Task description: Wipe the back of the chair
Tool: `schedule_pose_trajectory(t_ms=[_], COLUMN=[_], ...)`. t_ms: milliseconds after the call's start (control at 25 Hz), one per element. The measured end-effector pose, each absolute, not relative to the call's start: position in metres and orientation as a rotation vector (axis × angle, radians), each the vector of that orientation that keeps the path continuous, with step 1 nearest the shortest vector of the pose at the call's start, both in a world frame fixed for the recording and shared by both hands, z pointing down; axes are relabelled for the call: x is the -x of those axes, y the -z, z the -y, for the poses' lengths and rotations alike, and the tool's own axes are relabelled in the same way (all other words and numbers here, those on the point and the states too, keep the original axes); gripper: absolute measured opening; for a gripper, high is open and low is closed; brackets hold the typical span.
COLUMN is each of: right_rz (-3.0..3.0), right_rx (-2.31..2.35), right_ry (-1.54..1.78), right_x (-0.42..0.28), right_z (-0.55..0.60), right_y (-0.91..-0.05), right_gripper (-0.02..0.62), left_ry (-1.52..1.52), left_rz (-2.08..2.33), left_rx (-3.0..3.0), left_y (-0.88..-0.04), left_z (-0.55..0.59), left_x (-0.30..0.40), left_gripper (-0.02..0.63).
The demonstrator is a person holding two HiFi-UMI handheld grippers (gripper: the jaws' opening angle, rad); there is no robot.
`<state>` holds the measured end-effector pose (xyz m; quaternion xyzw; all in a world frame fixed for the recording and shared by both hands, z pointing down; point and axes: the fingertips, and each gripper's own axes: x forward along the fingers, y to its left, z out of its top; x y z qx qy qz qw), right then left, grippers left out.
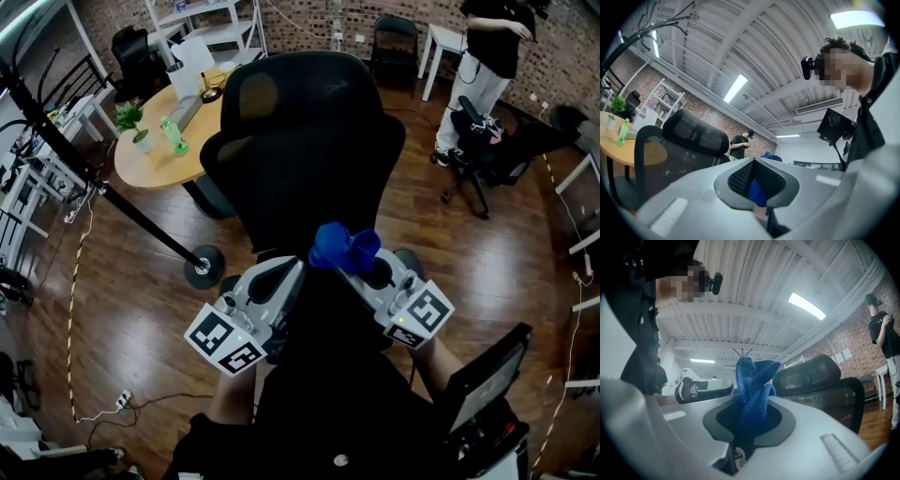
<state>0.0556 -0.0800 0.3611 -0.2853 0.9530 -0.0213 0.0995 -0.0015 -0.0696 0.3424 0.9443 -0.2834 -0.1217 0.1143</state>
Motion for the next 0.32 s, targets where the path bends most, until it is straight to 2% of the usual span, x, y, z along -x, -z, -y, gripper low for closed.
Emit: schedule_pose_trajectory(t_ms=[320], right_rz=[-2.815], right_rx=[0.781], right_ry=[0.074], right_x=[-0.0519], right_z=[0.0733], right_y=[-0.3618], right_gripper=[0.052], left_ry=[0.332], left_rz=[0.88], left_rx=[-2.763], left_y=[-0.3471], left_z=[0.0658], left_x=[0.0006], left_gripper=[0.003])
